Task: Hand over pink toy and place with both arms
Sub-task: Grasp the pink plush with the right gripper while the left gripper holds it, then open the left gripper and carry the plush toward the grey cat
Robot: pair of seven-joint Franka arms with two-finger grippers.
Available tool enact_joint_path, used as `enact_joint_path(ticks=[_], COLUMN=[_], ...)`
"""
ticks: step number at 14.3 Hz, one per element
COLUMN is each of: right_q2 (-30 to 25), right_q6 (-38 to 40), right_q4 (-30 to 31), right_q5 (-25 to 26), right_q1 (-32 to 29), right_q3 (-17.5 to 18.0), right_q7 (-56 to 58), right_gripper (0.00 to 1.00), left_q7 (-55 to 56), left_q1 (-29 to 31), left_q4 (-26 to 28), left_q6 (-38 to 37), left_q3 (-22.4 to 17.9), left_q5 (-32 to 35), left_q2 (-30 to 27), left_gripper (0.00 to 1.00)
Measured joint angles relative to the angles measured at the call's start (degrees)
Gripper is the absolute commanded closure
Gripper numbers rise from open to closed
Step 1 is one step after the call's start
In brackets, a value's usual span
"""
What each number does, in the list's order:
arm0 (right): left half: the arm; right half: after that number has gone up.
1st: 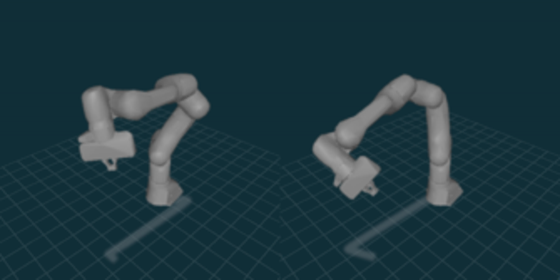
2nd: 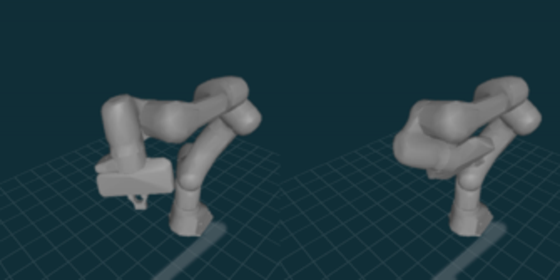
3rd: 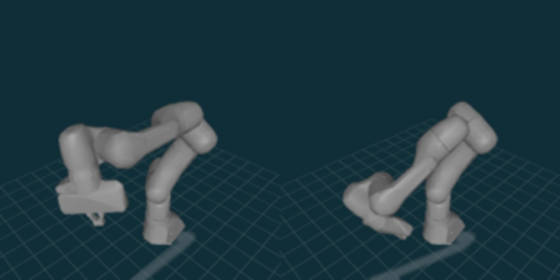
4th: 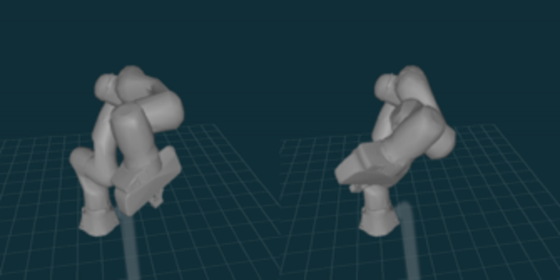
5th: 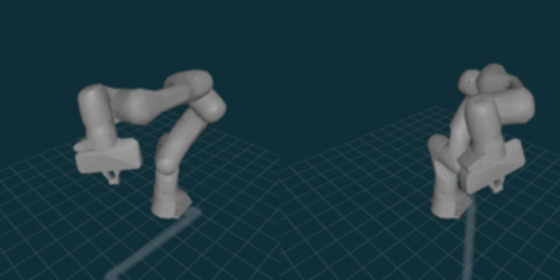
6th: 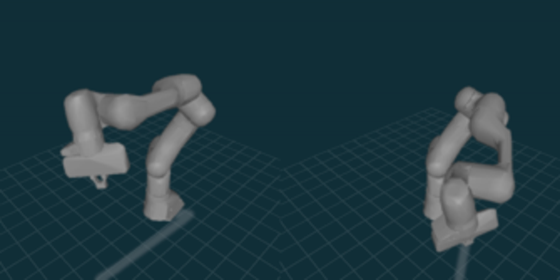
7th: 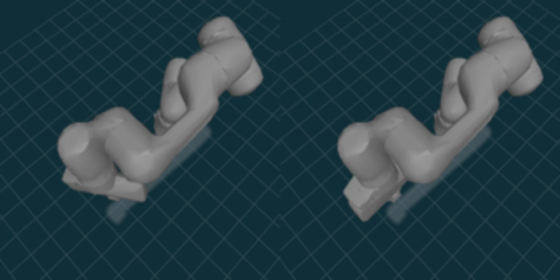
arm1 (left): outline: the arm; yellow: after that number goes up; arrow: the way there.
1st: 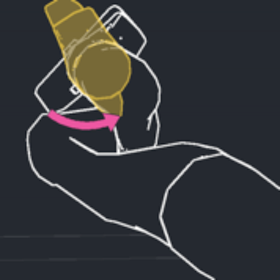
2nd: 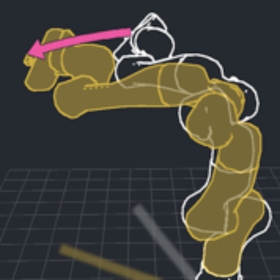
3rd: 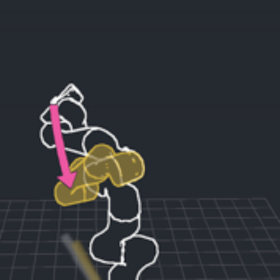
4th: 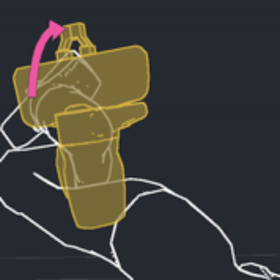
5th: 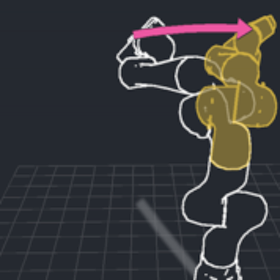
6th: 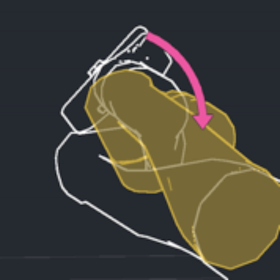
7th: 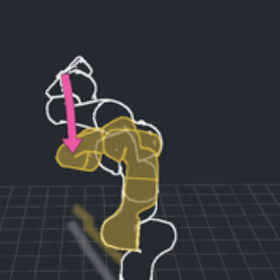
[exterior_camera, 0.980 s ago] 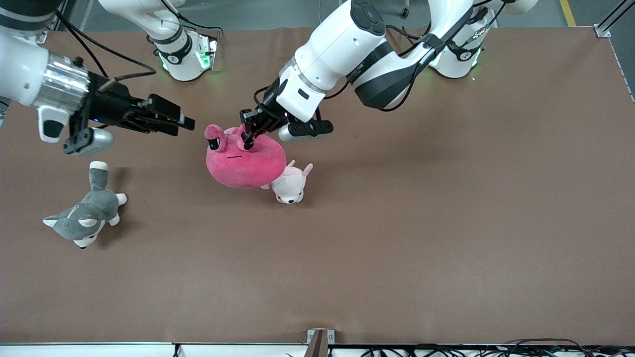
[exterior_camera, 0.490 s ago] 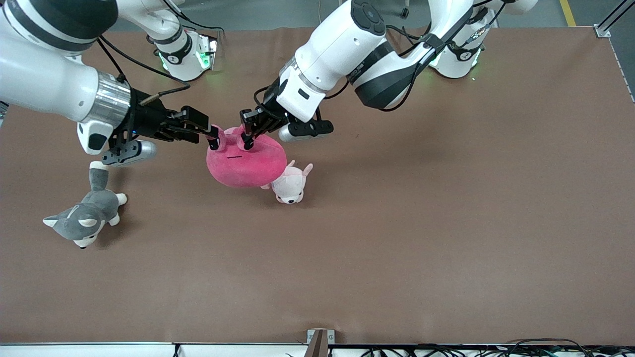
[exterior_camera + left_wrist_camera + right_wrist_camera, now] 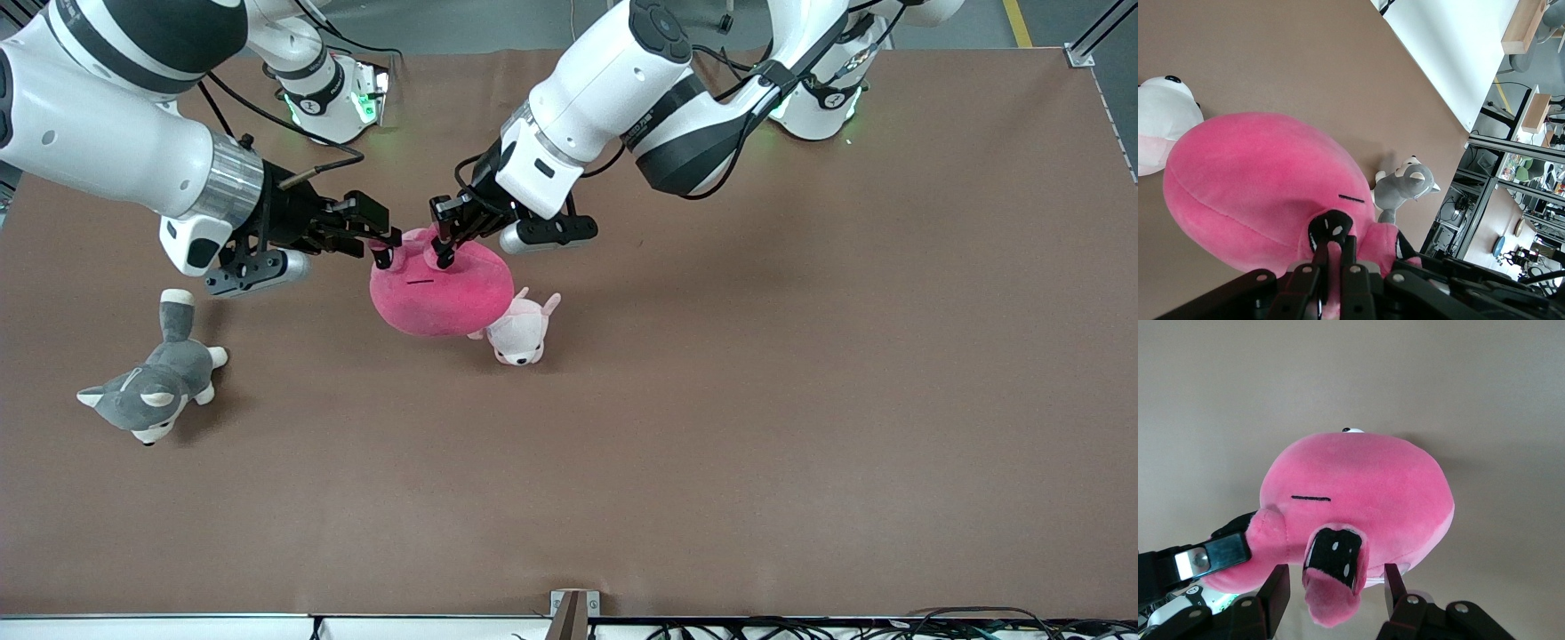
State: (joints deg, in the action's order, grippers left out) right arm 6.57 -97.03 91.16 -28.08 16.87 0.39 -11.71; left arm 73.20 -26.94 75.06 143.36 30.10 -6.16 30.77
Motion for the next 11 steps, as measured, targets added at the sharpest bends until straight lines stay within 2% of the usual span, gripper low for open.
enact_joint_path(ticks=[2, 4, 5, 6, 7, 8, 9, 11], right_q2=[0.39, 0.8, 0.92, 0.97, 0.97, 0.97, 0.97, 0.99], right_q6=[-0.01, -0.25, -0.66, -1.09, -1.29, -1.35, -1.37, -1.39], right_q4=[0.1, 0.1, 0.09, 0.09, 0.09, 0.08, 0.08, 0.08], right_q5=[0.02, 0.02, 0.02, 0.04, 0.09, 0.15, 0.16, 0.17], right_q1=[0.29, 0.5, 0.8, 1.24, 1.62, 1.81, 1.83, 1.82], right_q3=[0.0, -0.01, -0.01, 0.0, 0.0, 0.0, -0.05, -0.36], right_q7=[0.0, 0.22, 0.37, 0.42, 0.42, 0.42, 0.42, 0.42], right_gripper=[0.69, 0.88, 0.95, 0.96, 0.97, 0.97, 0.97, 0.98], left_q7=[0.01, 0.01, 0.02, 0.02, 0.02, 0.02, 0.02, 0.02], left_q1=[0.0, 0.0, 0.01, 0.02, 0.04, 0.05, 0.1, 0.13], left_q4=[-0.01, -0.01, -0.01, -0.02, -0.04, -0.06, -0.08, -0.2], left_q6=[0.0, 0.0, 0.0, 0.0, 0.0, 0.0, 0.0, 0.0], left_q3=[0.0, -0.01, -0.02, -0.05, -0.08, -0.12, -0.18, -0.29], left_q5=[0.0, 0.0, 0.0, 0.0, 0.0, 0.0, 0.01, 0.72], left_q2=[0.0, 0.0, 0.0, 0.0, 0.0, -0.01, -0.01, -0.02], left_gripper=[1.0, 1.0, 1.0, 0.97, 0.74, 0.31, 0.0, 0.0])
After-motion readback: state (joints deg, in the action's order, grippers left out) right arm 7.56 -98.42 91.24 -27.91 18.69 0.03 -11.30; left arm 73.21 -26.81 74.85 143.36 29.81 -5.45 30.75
